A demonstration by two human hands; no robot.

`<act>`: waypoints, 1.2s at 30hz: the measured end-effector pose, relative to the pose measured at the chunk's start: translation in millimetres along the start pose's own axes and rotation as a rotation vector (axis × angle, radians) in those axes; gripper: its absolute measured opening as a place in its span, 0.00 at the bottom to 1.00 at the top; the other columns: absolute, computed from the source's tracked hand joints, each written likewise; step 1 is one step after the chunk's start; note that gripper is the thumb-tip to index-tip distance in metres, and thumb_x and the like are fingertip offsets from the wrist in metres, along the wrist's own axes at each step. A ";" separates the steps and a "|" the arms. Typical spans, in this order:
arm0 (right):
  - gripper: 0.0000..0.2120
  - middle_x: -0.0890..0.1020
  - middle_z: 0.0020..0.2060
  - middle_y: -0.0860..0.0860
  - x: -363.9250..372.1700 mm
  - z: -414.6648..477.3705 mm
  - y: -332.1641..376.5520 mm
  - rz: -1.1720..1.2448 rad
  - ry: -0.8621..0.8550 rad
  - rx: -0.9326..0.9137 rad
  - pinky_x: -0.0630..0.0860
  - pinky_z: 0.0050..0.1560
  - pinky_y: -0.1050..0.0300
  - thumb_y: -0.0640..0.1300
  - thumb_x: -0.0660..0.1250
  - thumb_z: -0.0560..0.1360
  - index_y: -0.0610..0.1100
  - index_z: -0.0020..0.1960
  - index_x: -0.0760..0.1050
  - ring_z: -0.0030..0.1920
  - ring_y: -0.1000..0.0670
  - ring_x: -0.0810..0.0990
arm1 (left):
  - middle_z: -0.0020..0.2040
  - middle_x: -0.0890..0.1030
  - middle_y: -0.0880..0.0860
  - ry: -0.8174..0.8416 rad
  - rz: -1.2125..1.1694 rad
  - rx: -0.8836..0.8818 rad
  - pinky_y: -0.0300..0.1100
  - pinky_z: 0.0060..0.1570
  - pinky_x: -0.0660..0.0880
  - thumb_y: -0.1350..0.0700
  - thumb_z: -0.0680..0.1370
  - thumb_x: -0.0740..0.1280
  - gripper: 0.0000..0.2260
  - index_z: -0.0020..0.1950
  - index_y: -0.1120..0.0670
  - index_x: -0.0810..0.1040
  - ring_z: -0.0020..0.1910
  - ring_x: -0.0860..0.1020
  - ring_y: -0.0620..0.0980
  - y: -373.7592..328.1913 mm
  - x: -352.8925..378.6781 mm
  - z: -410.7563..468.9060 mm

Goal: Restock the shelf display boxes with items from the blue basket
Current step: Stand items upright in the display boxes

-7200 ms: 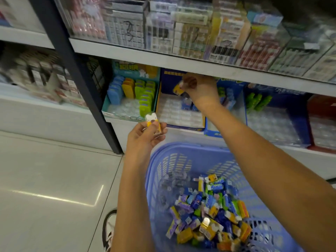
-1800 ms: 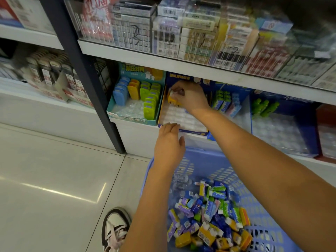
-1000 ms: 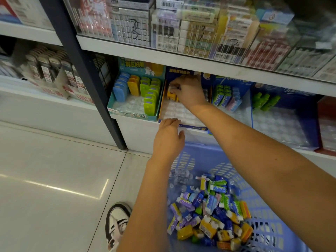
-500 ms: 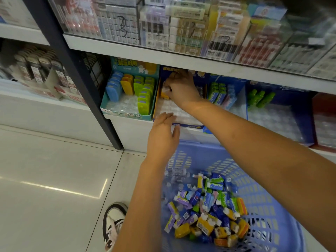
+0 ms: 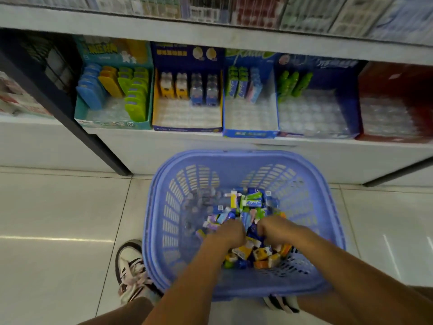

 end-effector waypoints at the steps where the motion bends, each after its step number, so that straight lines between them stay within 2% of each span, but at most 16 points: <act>1: 0.04 0.80 0.45 0.43 15.2 4.1 -6.1 -0.038 0.060 0.002 0.77 0.47 0.48 0.37 0.69 0.73 0.42 0.48 0.79 0.43 0.41 0.77 | 0.42 0.74 0.58 0.022 0.045 -0.009 0.50 0.42 0.73 0.57 0.78 0.64 0.08 0.40 0.60 0.73 0.40 0.75 0.55 -2.2 12.7 3.7; 3: 0.10 0.79 0.50 0.39 36.1 11.7 -11.4 -0.111 0.129 -0.006 0.77 0.51 0.45 0.39 0.69 0.74 0.38 0.55 0.78 0.49 0.39 0.79 | 0.44 0.75 0.57 0.054 0.104 -0.022 0.48 0.43 0.72 0.55 0.77 0.66 0.07 0.44 0.59 0.75 0.41 0.76 0.54 -3.5 33.5 11.7; 6: 0.05 0.72 0.35 0.42 44.3 16.0 -6.1 -0.274 0.131 -0.053 0.72 0.41 0.47 0.42 0.67 0.75 0.39 0.46 0.74 0.37 0.44 0.72 | 0.56 0.77 0.62 0.042 0.104 -0.031 0.49 0.48 0.74 0.54 0.74 0.70 0.20 0.61 0.63 0.71 0.54 0.77 0.59 -4.3 46.3 22.6; 9: 0.10 0.76 0.40 0.42 46.5 20.5 0.9 -0.305 0.102 -0.101 0.72 0.41 0.49 0.43 0.69 0.73 0.38 0.52 0.77 0.40 0.44 0.73 | 0.60 0.76 0.62 0.023 0.163 -0.018 0.50 0.53 0.74 0.54 0.75 0.70 0.25 0.66 0.64 0.66 0.59 0.76 0.59 -4.0 45.8 29.7; 10: 0.10 0.77 0.40 0.42 48.7 21.2 1.3 -0.320 0.106 -0.105 0.72 0.41 0.50 0.42 0.69 0.73 0.38 0.52 0.77 0.40 0.45 0.74 | 0.61 0.76 0.62 0.024 0.202 -0.002 0.49 0.53 0.74 0.55 0.76 0.69 0.23 0.66 0.64 0.68 0.59 0.76 0.59 -3.8 45.3 32.5; 12: 0.04 0.73 0.33 0.45 52.3 22.8 -0.6 -0.357 0.104 -0.088 0.74 0.41 0.51 0.39 0.67 0.74 0.38 0.45 0.77 0.36 0.47 0.72 | 0.61 0.75 0.61 0.015 0.228 0.019 0.46 0.53 0.73 0.58 0.77 0.66 0.18 0.65 0.63 0.71 0.58 0.76 0.58 -1.8 43.8 35.9; 14: 0.11 0.68 0.29 0.48 50.1 24.7 -6.1 -0.273 0.088 -0.044 0.72 0.35 0.53 0.39 0.68 0.73 0.41 0.35 0.70 0.32 0.49 0.69 | 0.58 0.75 0.61 0.002 0.200 0.027 0.45 0.52 0.73 0.58 0.77 0.65 0.15 0.63 0.61 0.75 0.58 0.76 0.58 2.6 43.0 36.9; 16: 0.12 0.67 0.31 0.48 37.8 21.0 -11.6 -0.109 0.071 0.003 0.64 0.30 0.58 0.42 0.68 0.74 0.42 0.37 0.67 0.32 0.49 0.68 | 0.49 0.74 0.60 -0.002 0.143 0.007 0.47 0.50 0.74 0.57 0.76 0.65 0.13 0.58 0.60 0.78 0.56 0.77 0.58 6.7 40.9 35.0; 18: 0.07 0.72 0.37 0.47 16.0 12.6 -17.0 0.112 0.009 0.025 0.65 0.33 0.58 0.44 0.67 0.76 0.43 0.46 0.70 0.38 0.46 0.74 | 0.42 0.75 0.59 -0.018 -0.036 -0.059 0.47 0.45 0.74 0.55 0.76 0.66 0.09 0.48 0.61 0.79 0.49 0.78 0.56 12.2 35.4 33.0; 20: 0.09 0.78 0.49 0.46 -12.4 -0.9 -18.6 0.377 -0.098 -0.005 0.72 0.42 0.56 0.46 0.65 0.78 0.46 0.58 0.73 0.45 0.47 0.79 | 0.39 0.76 0.58 -0.036 -0.331 -0.108 0.45 0.42 0.72 0.54 0.77 0.66 0.10 0.41 0.60 0.76 0.40 0.76 0.54 17.5 20.4 28.9; 22: 0.14 0.77 0.60 0.48 -48.7 -21.9 -11.5 0.576 -0.294 -0.094 0.74 0.49 0.57 0.45 0.63 0.79 0.48 0.64 0.73 0.50 0.50 0.78 | 0.37 0.76 0.60 -0.086 -0.650 -0.089 0.46 0.41 0.73 0.55 0.78 0.65 0.12 0.38 0.61 0.74 0.35 0.74 0.54 23.7 -6.4 20.8; 24: 0.12 0.76 0.61 0.52 -86.3 -45.3 6.6 0.685 -0.495 -0.226 0.72 0.50 0.58 0.44 0.62 0.80 0.52 0.62 0.74 0.52 0.53 0.76 | 0.34 0.76 0.59 -0.168 -0.958 -0.041 0.44 0.38 0.73 0.57 0.78 0.66 0.11 0.38 0.60 0.75 0.32 0.74 0.54 31.7 -42.5 2.9; 26: 0.12 0.76 0.55 0.56 -117.3 -65.1 32.9 0.726 -0.618 -0.340 0.73 0.52 0.58 0.45 0.64 0.78 0.56 0.60 0.73 0.52 0.54 0.76 | 0.30 0.80 0.55 -0.251 -1.197 0.015 0.38 0.34 0.78 0.58 0.79 0.65 0.08 0.41 0.59 0.78 0.30 0.79 0.49 39.4 -78.2 -21.4; 28: 0.12 0.77 0.48 0.56 -145.3 -83.0 61.2 0.800 -0.724 -0.439 0.75 0.50 0.58 0.43 0.69 0.75 0.55 0.55 0.72 0.49 0.53 0.78 | 0.31 0.82 0.54 -0.309 -1.307 0.100 0.38 0.34 0.80 0.60 0.79 0.64 0.06 0.44 0.60 0.78 0.30 0.82 0.48 43.1 -111.0 -46.5; 31: 0.11 0.80 0.47 0.52 -188.2 -99.4 99.5 0.858 -0.898 -0.567 0.77 0.51 0.59 0.43 0.71 0.73 0.57 0.49 0.74 0.48 0.51 0.79 | 0.34 0.82 0.56 -0.417 -1.322 0.245 0.39 0.33 0.80 0.61 0.79 0.63 0.08 0.43 0.60 0.79 0.31 0.83 0.48 43.7 -154.8 -83.8; 36: 0.09 0.80 0.46 0.50 -268.0 -85.1 150.1 0.634 -1.222 -0.573 0.77 0.45 0.62 0.44 0.70 0.74 0.45 0.54 0.77 0.43 0.54 0.78 | 0.29 0.79 0.52 -0.696 -1.396 0.377 0.36 0.28 0.74 0.62 0.79 0.61 0.10 0.38 0.56 0.76 0.27 0.79 0.46 53.9 -196.2 -127.0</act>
Point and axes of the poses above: each hand's wrist, its own z-axis towards the middle knuckle, its own x-axis out of the palm, y = z × x, the point moved 6 cm from there along z, towards the middle knuckle
